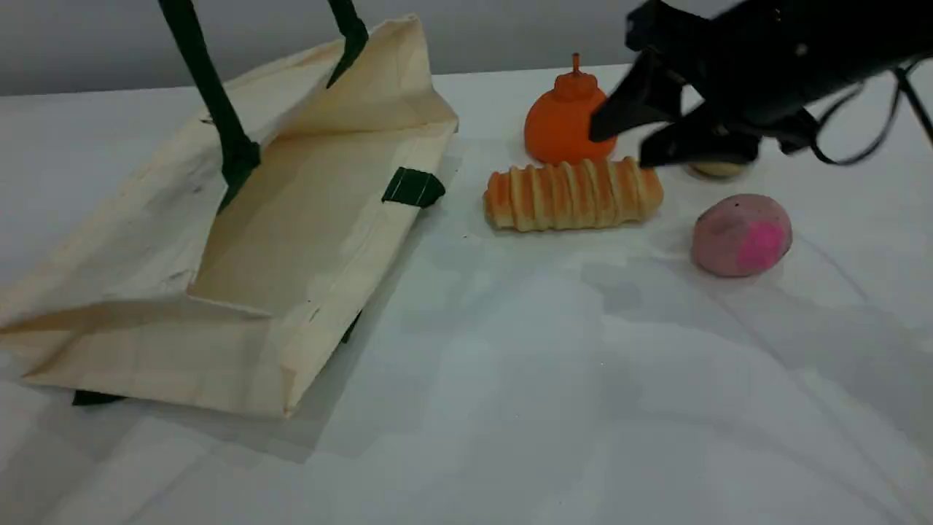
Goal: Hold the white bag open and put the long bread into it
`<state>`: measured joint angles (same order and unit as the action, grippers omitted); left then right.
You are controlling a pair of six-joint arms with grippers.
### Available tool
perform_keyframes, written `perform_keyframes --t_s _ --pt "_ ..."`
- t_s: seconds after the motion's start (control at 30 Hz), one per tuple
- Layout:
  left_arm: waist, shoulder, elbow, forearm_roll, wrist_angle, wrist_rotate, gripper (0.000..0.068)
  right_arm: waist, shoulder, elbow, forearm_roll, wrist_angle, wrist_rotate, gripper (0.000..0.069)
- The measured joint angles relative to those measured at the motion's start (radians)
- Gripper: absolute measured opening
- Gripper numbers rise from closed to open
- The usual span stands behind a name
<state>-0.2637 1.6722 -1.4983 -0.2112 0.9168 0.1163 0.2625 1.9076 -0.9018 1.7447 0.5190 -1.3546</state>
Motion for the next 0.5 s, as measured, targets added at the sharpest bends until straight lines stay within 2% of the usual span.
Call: perform_keyframes --t_s 0.23,0.5 --pt "0.0 0.0 0.0 -0.001 0.002 0.002 0.0077 0.0 0.001 -0.079 -0.055 -0.007 -0.196 0.0373" --pt "0.0 0.0 -0.001 -0.026 -0.012 0.003 0.0077 0.065 0.034 -0.13 -0.065 -0.152 -0.216 0.0373"
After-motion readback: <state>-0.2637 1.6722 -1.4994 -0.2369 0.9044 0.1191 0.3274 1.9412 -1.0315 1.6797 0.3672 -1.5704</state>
